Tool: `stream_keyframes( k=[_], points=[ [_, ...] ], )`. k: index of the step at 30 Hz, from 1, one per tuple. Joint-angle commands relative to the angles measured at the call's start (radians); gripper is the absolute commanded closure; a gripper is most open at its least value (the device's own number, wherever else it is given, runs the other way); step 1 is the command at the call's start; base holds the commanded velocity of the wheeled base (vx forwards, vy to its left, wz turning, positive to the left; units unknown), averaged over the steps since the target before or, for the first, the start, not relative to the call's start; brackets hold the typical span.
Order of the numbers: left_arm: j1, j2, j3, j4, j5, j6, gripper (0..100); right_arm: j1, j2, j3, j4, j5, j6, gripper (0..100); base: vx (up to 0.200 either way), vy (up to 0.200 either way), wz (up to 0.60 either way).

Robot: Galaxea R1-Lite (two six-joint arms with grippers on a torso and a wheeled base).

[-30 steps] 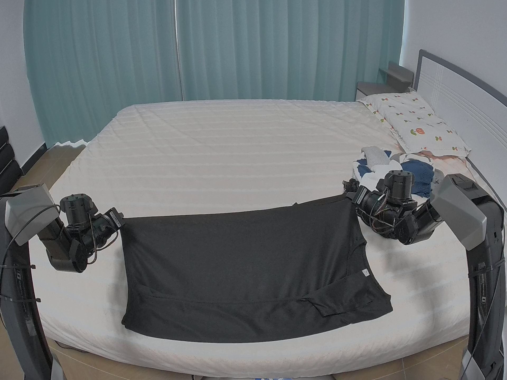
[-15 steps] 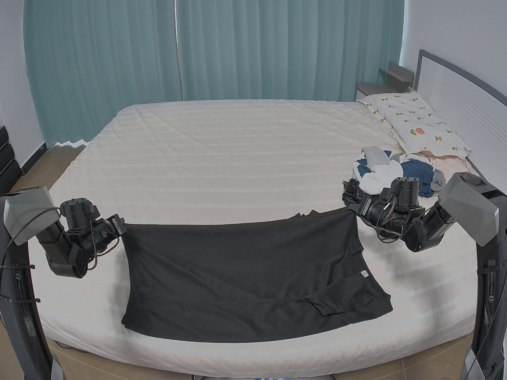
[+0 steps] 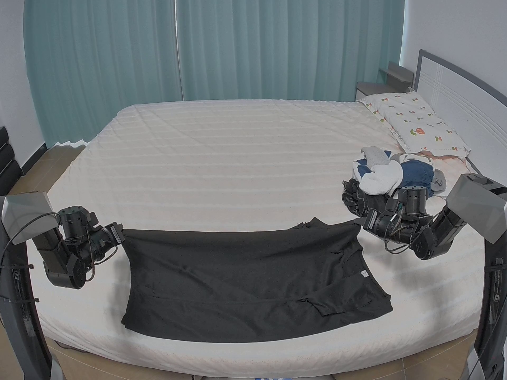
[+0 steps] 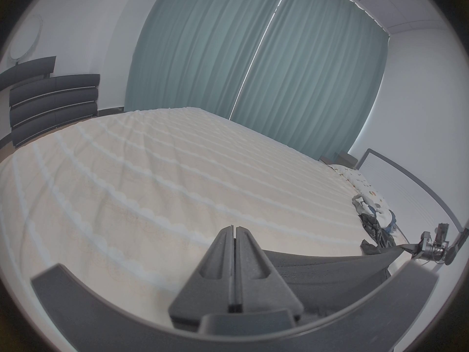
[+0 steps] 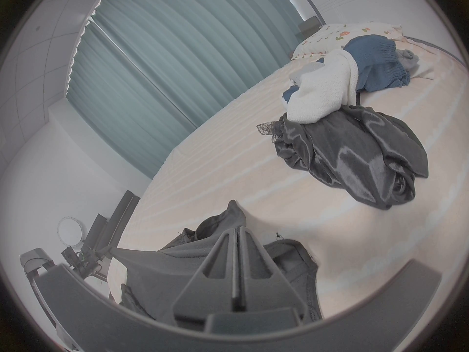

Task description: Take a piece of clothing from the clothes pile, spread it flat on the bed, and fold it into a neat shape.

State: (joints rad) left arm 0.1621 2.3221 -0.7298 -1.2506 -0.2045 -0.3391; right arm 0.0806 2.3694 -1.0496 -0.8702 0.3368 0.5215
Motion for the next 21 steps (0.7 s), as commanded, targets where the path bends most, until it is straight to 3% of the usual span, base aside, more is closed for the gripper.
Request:
stream_keyframes(
  k=[1,6,11,21],
  points=[
    [0.002,0.006,0.050,-0.035,-0.001,0.008,100,-0.001,-0.013,0.046,0.000,0.008,-0.017,100,0.000,0.000,0.00],
    [0.002,0.014,0.093,-0.062,-0.023,0.012,100,-0.001,-0.018,0.089,0.000,0.022,-0.046,100,0.000,0.000,0.00],
    [0.002,0.049,0.150,-0.102,-0.026,0.108,100,-0.002,-0.013,0.122,0.000,0.022,-0.060,100,0.000,0.000,0.00],
    [0.002,0.117,0.263,-0.225,-0.026,0.190,100,-0.004,-0.018,0.203,0.000,0.024,-0.126,100,0.000,0.000,0.00]
  ],
)
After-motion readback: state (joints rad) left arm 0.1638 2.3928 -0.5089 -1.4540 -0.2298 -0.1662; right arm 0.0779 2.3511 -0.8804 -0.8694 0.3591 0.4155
